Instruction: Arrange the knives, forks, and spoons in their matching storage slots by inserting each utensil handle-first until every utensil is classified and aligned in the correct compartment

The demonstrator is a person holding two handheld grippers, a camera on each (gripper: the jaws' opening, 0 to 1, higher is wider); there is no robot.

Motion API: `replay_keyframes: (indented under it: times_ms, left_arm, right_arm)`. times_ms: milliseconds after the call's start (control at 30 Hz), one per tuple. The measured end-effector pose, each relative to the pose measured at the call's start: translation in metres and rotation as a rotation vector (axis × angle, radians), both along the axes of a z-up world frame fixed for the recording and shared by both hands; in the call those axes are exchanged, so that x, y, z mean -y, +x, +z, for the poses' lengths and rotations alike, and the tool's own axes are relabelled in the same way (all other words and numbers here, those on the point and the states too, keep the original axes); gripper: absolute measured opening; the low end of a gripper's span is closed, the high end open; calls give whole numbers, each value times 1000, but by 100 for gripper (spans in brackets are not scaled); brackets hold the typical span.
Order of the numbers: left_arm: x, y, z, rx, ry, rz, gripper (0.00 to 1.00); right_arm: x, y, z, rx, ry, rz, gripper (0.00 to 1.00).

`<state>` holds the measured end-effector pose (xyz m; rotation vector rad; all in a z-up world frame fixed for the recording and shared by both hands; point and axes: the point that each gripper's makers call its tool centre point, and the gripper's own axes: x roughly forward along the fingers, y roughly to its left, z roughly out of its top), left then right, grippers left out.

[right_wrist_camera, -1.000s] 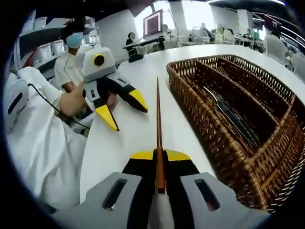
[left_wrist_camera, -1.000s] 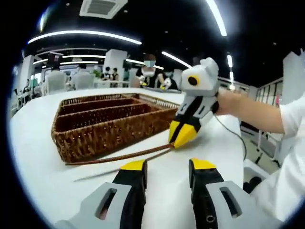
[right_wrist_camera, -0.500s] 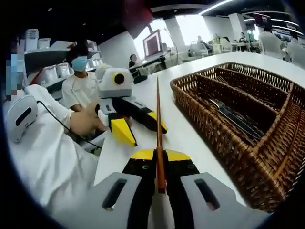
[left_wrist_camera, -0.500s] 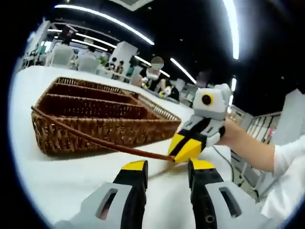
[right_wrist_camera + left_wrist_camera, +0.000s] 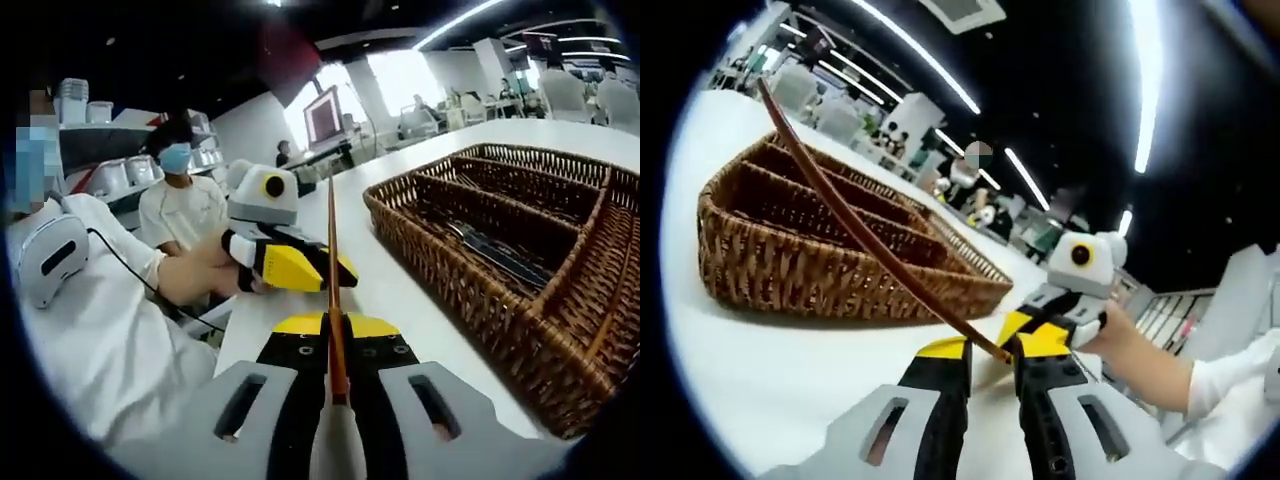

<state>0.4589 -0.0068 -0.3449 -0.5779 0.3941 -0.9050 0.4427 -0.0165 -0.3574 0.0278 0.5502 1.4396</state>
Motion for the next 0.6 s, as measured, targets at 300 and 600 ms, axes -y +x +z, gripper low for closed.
replay_keyframes:
  times_ms: [300, 600]
  left_arm:
    - [1, -1, 4, -4, -32, 0, 6]
    - [7, -7, 9, 4, -49, -28, 4]
  right_arm:
    - [-3, -7, -1, -8, 21, -1, 6]
    - [-5, -16, 0, -24, 43, 3, 6]
